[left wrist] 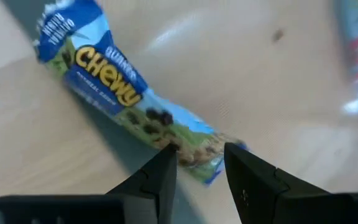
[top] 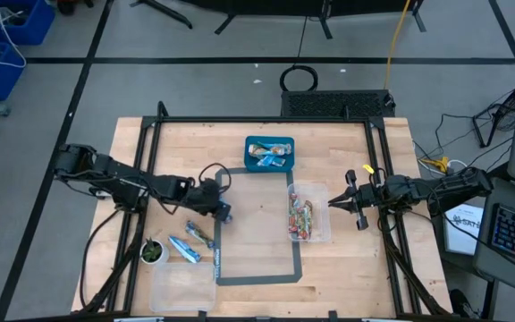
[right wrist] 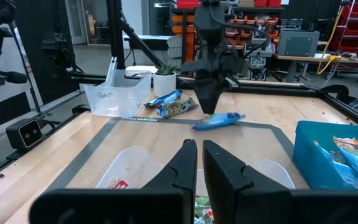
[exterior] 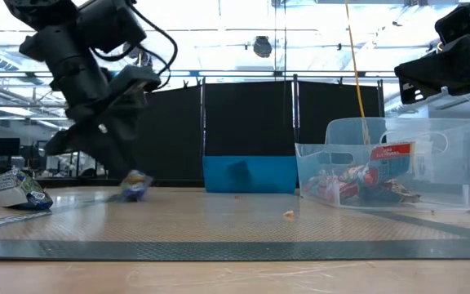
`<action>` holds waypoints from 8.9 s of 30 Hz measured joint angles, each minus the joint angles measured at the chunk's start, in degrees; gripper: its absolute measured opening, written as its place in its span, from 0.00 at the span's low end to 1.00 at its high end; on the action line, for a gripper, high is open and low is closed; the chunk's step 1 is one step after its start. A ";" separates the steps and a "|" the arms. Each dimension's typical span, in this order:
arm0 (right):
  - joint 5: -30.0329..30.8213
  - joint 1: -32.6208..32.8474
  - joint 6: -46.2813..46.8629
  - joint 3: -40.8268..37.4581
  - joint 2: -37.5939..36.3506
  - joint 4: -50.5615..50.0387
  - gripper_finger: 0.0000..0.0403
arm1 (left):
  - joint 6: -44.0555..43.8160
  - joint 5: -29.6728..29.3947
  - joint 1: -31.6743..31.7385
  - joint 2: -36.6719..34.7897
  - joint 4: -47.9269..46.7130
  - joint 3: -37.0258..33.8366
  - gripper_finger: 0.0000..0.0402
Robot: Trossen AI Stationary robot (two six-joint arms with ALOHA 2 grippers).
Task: Pick and place Granola Bars by type
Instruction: Put the purple granola bar into the left transparent bin
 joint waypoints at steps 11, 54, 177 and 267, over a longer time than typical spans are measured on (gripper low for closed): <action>0.00 0.00 -0.02 -0.02 0.00 0.00 0.05 | -6.22 -3.09 0.51 -0.01 -0.71 0.00 0.34; -0.02 0.00 -0.01 -0.01 1.00 0.37 0.05 | 4.49 -0.40 2.25 4.68 10.87 0.10 0.02; -0.01 0.00 -0.02 -0.01 1.89 0.35 0.05 | 33.47 -17.34 -33.67 3.96 -42.01 18.99 0.39; -0.01 0.00 -0.02 0.00 1.90 0.35 0.05 | 48.12 -8.36 -23.41 3.98 -22.39 5.99 0.02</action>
